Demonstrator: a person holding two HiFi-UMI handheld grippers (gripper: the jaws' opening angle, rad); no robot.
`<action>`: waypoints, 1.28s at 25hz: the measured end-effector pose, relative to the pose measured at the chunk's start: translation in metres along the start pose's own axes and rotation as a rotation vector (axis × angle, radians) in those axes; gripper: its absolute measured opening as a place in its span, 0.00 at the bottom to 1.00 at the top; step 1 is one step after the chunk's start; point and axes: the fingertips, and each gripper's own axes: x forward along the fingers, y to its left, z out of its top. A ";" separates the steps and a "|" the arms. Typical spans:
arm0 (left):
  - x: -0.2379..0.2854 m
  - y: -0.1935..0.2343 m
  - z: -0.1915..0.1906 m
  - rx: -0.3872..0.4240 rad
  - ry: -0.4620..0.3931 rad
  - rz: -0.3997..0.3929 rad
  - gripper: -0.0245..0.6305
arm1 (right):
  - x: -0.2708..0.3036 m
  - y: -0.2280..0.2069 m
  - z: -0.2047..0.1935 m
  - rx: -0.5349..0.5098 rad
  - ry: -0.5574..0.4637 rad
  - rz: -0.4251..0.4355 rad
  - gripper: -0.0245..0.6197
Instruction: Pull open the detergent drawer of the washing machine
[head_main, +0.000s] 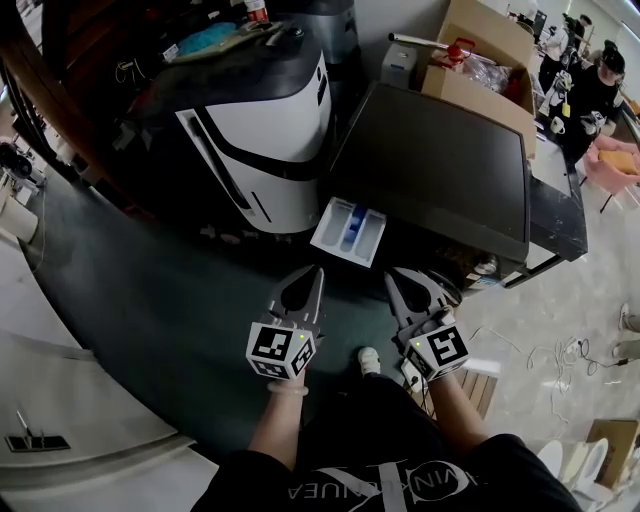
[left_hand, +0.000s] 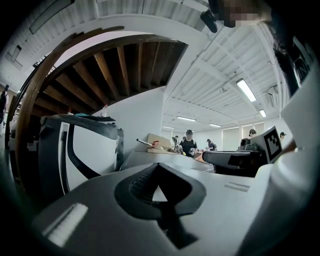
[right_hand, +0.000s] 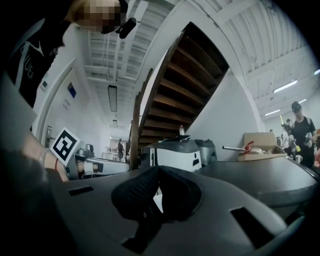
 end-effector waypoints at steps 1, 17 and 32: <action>-0.001 0.000 0.001 0.001 -0.002 0.004 0.05 | 0.000 0.000 0.001 -0.001 -0.002 -0.001 0.05; -0.013 0.007 0.011 0.014 -0.017 0.054 0.05 | 0.002 0.005 0.013 -0.025 -0.012 0.022 0.05; -0.017 0.007 0.016 0.049 -0.023 0.064 0.05 | 0.004 0.009 0.016 -0.030 -0.017 0.025 0.05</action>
